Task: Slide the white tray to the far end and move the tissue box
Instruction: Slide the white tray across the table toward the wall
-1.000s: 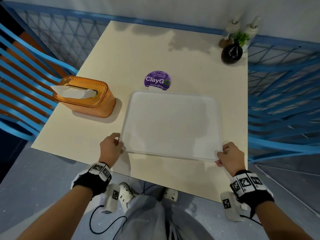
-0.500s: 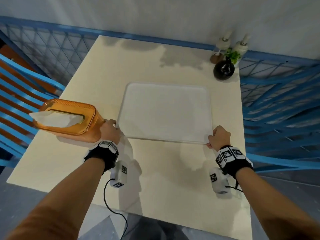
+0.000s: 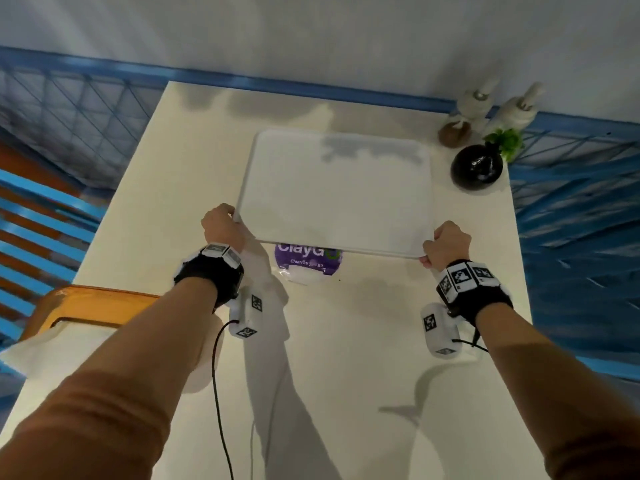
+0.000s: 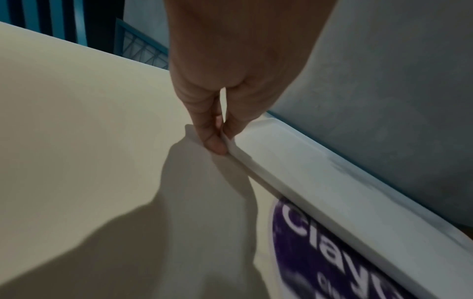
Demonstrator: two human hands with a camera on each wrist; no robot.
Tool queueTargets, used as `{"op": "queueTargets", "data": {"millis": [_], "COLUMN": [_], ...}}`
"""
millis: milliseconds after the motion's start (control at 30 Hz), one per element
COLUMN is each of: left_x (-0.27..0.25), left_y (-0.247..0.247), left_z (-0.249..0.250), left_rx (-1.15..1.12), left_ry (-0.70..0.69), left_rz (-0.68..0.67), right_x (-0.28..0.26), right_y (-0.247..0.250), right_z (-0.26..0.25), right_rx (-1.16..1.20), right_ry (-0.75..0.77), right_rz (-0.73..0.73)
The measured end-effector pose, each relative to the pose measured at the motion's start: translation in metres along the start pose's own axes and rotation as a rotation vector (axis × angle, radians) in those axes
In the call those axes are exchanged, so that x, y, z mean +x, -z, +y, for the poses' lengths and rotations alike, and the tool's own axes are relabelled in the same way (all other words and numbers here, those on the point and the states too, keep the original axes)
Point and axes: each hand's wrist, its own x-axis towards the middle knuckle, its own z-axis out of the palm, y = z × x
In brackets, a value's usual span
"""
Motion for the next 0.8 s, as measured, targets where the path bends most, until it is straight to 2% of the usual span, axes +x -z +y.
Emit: {"op": "queueTargets", "data": {"millis": [333, 800], "left_x": [0.080, 0.085], "left_y": [-0.012, -0.015], "left_z": [0.039, 0.044], "left_rx": [0.043, 0.005], "left_ry": [-0.116, -0.170], "left_rz": [-0.039, -0.113], "right_x": [0.054, 0.056], "right_y": [-0.005, 0.005], "right_z": [-0.044, -0.054], "right_rx": [-0.073, -0.135], "right_ry": [-0.011, -0.031], "right_rz": [0.056, 0.140]}}
